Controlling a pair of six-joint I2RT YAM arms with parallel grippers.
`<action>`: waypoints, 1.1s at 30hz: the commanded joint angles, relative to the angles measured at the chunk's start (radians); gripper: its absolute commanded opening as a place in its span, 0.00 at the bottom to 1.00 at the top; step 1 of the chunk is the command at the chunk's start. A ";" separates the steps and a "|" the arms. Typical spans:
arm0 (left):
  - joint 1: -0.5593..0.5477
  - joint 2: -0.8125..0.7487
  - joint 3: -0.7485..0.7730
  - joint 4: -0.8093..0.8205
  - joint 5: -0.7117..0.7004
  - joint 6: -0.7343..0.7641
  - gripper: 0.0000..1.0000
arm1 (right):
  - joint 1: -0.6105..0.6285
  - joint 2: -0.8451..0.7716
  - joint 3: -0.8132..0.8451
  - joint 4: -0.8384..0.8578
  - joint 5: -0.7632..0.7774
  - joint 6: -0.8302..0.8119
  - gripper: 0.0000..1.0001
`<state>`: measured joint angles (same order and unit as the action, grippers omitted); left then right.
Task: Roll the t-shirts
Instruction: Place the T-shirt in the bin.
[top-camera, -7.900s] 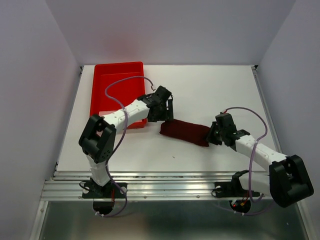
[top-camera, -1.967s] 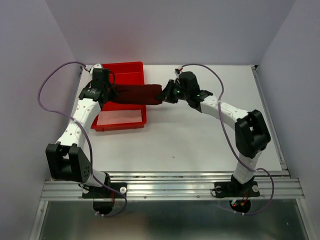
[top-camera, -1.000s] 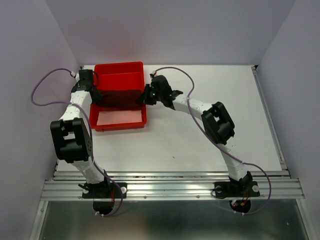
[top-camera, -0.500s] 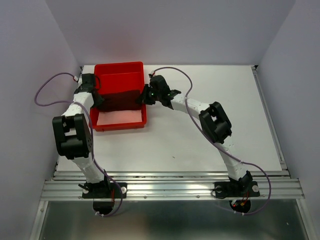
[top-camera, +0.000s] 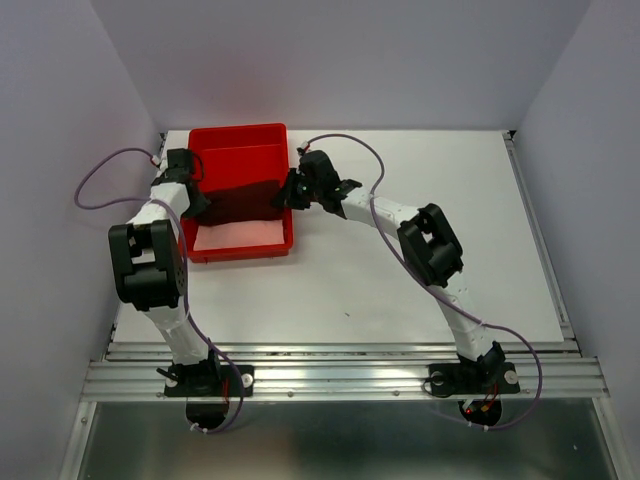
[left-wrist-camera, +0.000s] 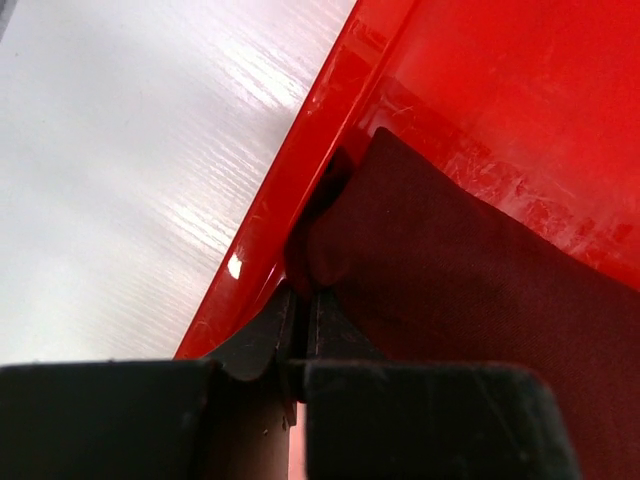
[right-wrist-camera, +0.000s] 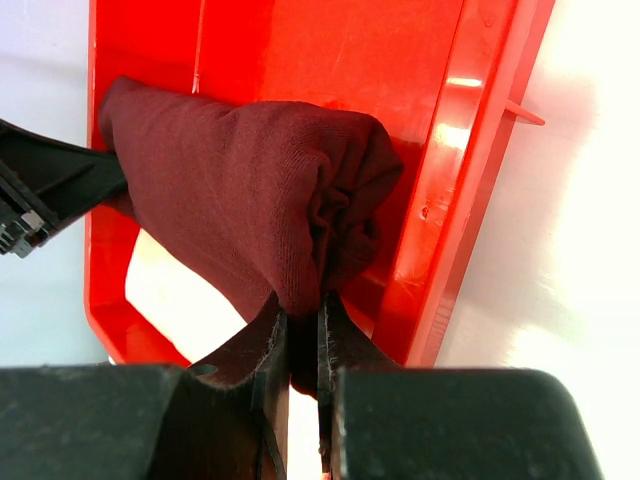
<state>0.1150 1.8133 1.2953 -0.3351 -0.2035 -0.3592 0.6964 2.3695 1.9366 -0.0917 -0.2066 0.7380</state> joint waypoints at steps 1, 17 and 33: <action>0.021 -0.008 0.055 -0.013 -0.076 0.025 0.11 | -0.011 0.011 0.027 -0.019 0.030 -0.028 0.12; 0.020 0.040 0.104 -0.012 -0.073 0.020 0.00 | -0.011 0.023 0.039 -0.017 0.022 -0.031 0.01; 0.018 0.040 0.136 -0.025 -0.056 0.032 0.44 | -0.011 -0.024 -0.019 -0.014 0.041 -0.049 0.48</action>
<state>0.1131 1.8973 1.3849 -0.3561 -0.1974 -0.3485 0.6952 2.3753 1.9518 -0.0521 -0.2165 0.7315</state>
